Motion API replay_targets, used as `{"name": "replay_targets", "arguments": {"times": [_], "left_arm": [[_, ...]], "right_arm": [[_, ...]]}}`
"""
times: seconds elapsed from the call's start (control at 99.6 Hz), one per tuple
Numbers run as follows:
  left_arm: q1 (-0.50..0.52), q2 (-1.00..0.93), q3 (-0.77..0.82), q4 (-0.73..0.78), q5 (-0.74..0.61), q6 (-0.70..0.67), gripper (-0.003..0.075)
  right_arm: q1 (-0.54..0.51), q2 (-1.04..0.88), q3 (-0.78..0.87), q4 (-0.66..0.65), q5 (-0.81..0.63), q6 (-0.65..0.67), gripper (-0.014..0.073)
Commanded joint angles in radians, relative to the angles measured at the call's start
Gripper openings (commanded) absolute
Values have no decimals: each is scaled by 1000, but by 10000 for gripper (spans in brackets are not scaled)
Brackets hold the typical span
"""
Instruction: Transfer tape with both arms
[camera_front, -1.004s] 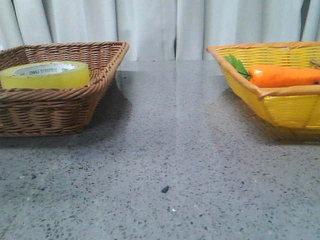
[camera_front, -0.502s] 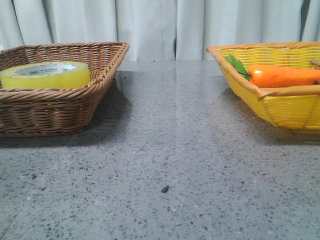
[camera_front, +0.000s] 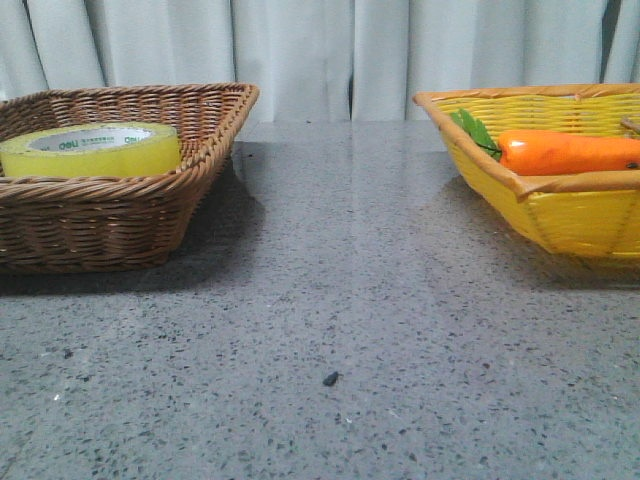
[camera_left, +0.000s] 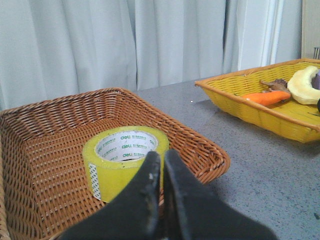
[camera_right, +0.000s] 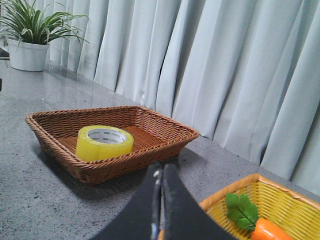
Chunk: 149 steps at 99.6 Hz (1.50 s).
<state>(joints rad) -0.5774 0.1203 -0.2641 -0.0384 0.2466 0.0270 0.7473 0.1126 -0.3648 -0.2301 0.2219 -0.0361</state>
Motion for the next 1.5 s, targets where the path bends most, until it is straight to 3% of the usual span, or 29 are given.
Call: {"name": "replay_targets", "arguments": {"times": [0.0, 0.472, 1.014, 1.164, 1.355, 1.485], "left_arm": [[2, 10, -26, -13, -79, -5, -21], [22, 10, -17, -1, -79, -5, -21], [480, -143, 220, -27, -146, -5, -21], [529, -157, 278, -27, -146, -5, -21], [529, -157, 276, -27, 23, -5, -21], [529, -156, 276, -27, 26, -6, -21]], "right_arm": [[-1, 10, -25, -13, -82, 2, -59], [-1, 10, -25, -13, -80, 2, -59], [-1, 10, -25, -13, -80, 2, -59], [-1, 10, -25, -13, -80, 2, -59], [-1, 10, -25, -13, -80, 2, -59], [-1, 10, -25, -13, -80, 2, -59]]}}
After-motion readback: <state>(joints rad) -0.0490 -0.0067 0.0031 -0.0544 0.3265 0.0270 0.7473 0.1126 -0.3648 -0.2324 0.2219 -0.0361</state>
